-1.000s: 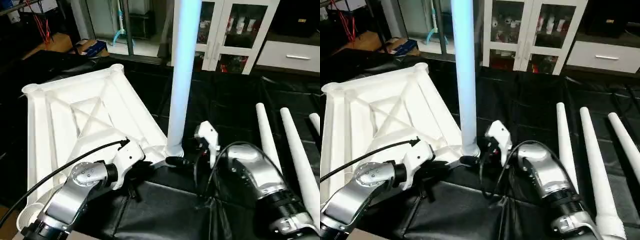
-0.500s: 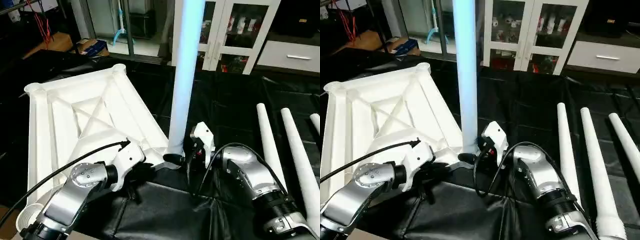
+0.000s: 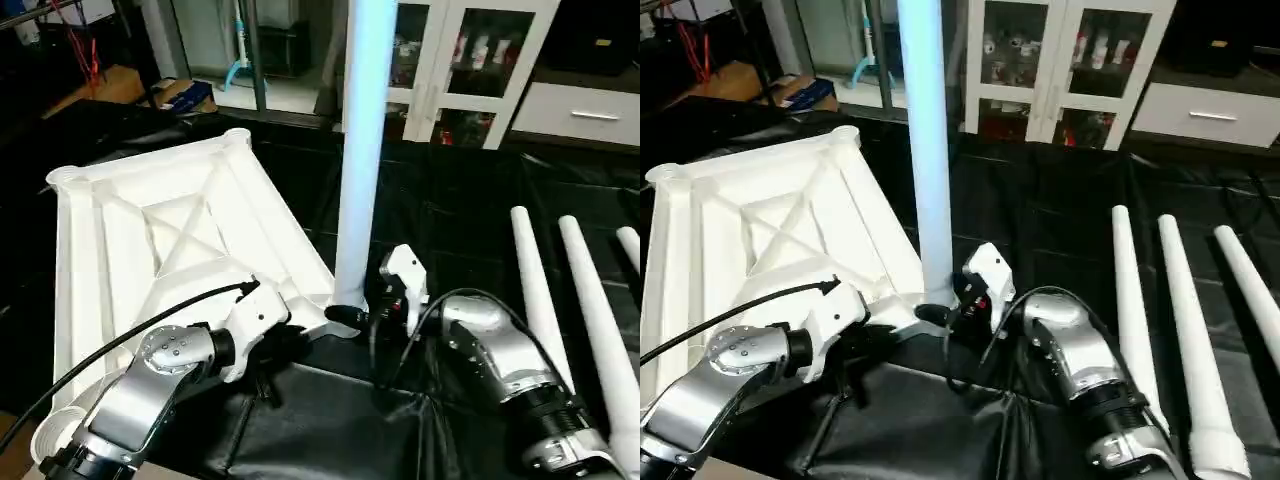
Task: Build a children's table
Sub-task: Rotate leg to tighten
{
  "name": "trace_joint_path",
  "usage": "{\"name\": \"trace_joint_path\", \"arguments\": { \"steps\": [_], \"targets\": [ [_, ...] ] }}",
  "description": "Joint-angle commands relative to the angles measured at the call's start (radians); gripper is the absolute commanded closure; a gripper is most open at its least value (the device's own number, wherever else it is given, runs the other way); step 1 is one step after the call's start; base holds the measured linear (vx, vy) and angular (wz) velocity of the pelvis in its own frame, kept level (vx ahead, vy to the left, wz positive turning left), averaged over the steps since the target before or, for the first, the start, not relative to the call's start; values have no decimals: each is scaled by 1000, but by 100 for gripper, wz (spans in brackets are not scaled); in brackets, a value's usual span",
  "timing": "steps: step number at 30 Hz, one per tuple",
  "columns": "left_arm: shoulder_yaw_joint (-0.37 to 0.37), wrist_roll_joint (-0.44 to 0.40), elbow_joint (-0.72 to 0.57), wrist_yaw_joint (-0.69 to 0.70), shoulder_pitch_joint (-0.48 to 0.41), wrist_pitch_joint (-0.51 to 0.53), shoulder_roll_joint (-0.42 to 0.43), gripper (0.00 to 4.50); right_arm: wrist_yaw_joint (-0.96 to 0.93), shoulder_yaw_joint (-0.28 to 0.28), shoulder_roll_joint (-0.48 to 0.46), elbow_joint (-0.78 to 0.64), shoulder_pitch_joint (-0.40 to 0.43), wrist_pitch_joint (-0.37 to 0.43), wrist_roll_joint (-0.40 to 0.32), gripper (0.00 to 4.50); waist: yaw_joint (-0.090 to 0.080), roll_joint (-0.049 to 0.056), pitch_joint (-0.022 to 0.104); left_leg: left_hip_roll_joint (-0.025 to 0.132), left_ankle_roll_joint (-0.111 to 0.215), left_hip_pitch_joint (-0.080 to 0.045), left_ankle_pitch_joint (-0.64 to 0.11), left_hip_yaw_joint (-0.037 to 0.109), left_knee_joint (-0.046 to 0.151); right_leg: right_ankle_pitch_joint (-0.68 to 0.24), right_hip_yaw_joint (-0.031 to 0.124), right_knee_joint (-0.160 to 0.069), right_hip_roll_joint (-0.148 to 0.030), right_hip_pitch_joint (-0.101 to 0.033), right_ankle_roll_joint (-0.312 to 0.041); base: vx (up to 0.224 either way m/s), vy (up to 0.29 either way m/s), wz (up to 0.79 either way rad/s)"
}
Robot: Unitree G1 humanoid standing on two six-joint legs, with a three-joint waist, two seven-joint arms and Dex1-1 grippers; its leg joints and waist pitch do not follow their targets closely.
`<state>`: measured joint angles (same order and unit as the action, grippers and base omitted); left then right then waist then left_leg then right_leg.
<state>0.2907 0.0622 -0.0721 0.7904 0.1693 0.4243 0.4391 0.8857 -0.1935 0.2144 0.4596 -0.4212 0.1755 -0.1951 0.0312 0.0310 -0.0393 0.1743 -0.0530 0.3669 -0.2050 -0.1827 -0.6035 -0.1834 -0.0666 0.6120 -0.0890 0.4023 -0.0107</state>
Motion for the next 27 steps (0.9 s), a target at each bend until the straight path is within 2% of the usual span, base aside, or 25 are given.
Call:
{"name": "trace_joint_path", "arguments": {
  "steps": [1, 5, 6, 7, 8, 9, 10, 11, 12, 14, 15, 16, 17, 18, 20, 21, 22, 23, 25, 26, 27],
  "targets": [
    [18, -18, 22, -40, 30, 22, -34, 450, -136, 44, -34, 50, -11, 4, 26, 188, -4, -4, 50, 51, 34, -7, -216, 19, 81, -248, 47, -77, -53, -43, -218, 0, 0, 0],
    [3, -97, 160, -236, 128, 88, -142, 450, -387, 84, -132, 136, -40, 2, 70, 188, -9, -7, 48, 48, 0, -11, -253, 21, 83, -324, 48, -86, -53, -39, -184, 0, 0, 0],
    [0, -109, 185, -267, 145, 93, -160, 450, -420, 88, -148, 148, -46, 1, 73, 188, -6, -2, 48, 46, -11, -15, -268, 23, 83, -352, 46, -90, -55, -35, -175, 0, 0, 0],
    [-4, -118, 225, -310, 172, 97, -190, 450, -474, 95, -179, 169, -59, 3, 75, 188, -10, -5, 48, 46, -12, -13, -273, 21, 84, -357, 48, -92, -53, -35, -171, 0, 0, 0],
    [-8, -124, 252, -336, 191, 98, -210, 450, -509, 99, -198, 184, -70, 5, 76, 188, -7, -1, 50, 45, -16, -14, -275, 24, 83, -356, 46, -92, -56, -36, -165, 0, 0, 0],
    [-8, -124, 252, -336, 191, 98, -210, 450, -509, 99, -198, 184, -70, 5, 76, 188, -8, -4, 50, 45, -15, -13, -277, 24, 84, -347, 47, -94, -54, -35, -162, 0, 0, 0],
    [-23, -134, 311, -406, 237, 84, -256, 450, -552, 101, -255, 218, -96, -18, 70, 188, -5, 0, 53, 46, -10, -11, -270, 24, 83, -324, 47, -91, -56, -38, -162, 0, 0, 0],
    [-27, -138, 326, -425, 251, 77, -267, 450, -549, 97, -272, 224, -104, -25, 68, 189, -9, -2, 51, 45, -5, -8, -270, 21, 83, -322, 48, -93, -55, -35, -165, 0, 0, 0],
    [-31, -148, 340, -443, 266, 65, -275, 450, -540, 94, -289, 228, -109, -39, 65, 189, -6, 3, 53, 42, -7, -10, -271, 24, 82, -331, 45, -92, -55, -39, -162, 0, 0, 0],
    [-32, -154, 347, -452, 274, 57, -278, 450, -514, 88, -300, 225, -110, -41, 57, 189, -4, 0, 55, 45, 4, -8, -253, 23, 81, -287, 46, -90, -55, -39, -171, 0, 0, 0],
    [-38, -156, 357, -458, 285, 49, -287, 450, -484, 80, -308, 221, -110, -47, 55, 189, -5, -5, 55, 46, 14, -4, -237, 22, 81, -265, 45, -88, -54, -42, -175, 0, 0, 0],
    [-38, -156, 357, -458, 285, 49, -287, 450, -484, 80, -308, 221, -110, -47, 55, 189, -4, -3, 56, 46, 17, -3, -231, 23, 81, -260, 45, -85, -55, -43, -176, 0, 0, 0],
    [-35, -159, 348, -448, 281, 48, -284, 450, -461, 78, -306, 209, -103, -47, 49, 154, -3, -2, 57, 46, 23, -5, -222, 21, 79, -251, 45, -85, -55, -42, -180, 0, 0, 0],
    [-34, -161, 343, -444, 278, 48, -282, 450, -446, 80, -304, 202, -100, -46, 42, 133, -3, -3, 57, 46, 29, -1, -211, 22, 79, -242, 45, -83, -56, -44, -184, 0, 0, 0],
    [-31, -161, 321, -425, 260, 43, -266, 450, -417, 95, -296, 178, -93, -51, 18, 117, -2, 3, 57, 46, 38, -3, -215, 22, 79, -233, 44, -83, -55, -44, -185, 0, 0, 0],
    [-30, -159, 305, -414, 247, 42, -253, 450, -397, 99, -286, 162, -92, -61, 10, 98, -5, 3, 58, 47, 42, 2, -214, 23, 80, -218, 43, -81, -55, -48, -186, 0, 0, 0],
    [-24, -158, 290, -395, 236, 28, -237, 450, -371, 101, -276, 145, -91, -73, 3, 98, -11, 5, 57, 48, 42, 11, -208, 28, 83, -206, 40, -79, -55, -54, -185, 0, 0, 0],
    [-21, -153, 271, -377, 222, 25, -224, 450, -342, 98, -262, 125, -90, -82, -1, 84, -13, 3, 58, 47, 43, 11, -210, 28, 82, -204, 39, -78, -54, -54, -184, 0, 0, 0],
    [-19, -147, 247, -353, 206, 26, -210, 450, -304, 92, -243, 100, -86, -92, -6, 70, -25, 7, 61, 48, 54, 9, -202, 29, 78, -181, 41, -76, -56, -51, -208, 0, 0, 0],
    [-8, -136, 211, -303, 183, 9, -185, 450, -238, 84, -212, 57, -74, -70, -28, 64, -23, 7, 61, 49, 59, 7, -194, 29, 78, -168, 40, -76, -56, -52, -215, 0, 0, 0],
    [3, -124, 174, -253, 159, 1, -159, 450, -179, 70, -175, 21, -63, -59, -37, 53, -21, 3, 63, 53, 73, 9, -161, 31, 75, -115, 40, -69, -56, -58, -224, 0, 0, 0]
  ]
}}
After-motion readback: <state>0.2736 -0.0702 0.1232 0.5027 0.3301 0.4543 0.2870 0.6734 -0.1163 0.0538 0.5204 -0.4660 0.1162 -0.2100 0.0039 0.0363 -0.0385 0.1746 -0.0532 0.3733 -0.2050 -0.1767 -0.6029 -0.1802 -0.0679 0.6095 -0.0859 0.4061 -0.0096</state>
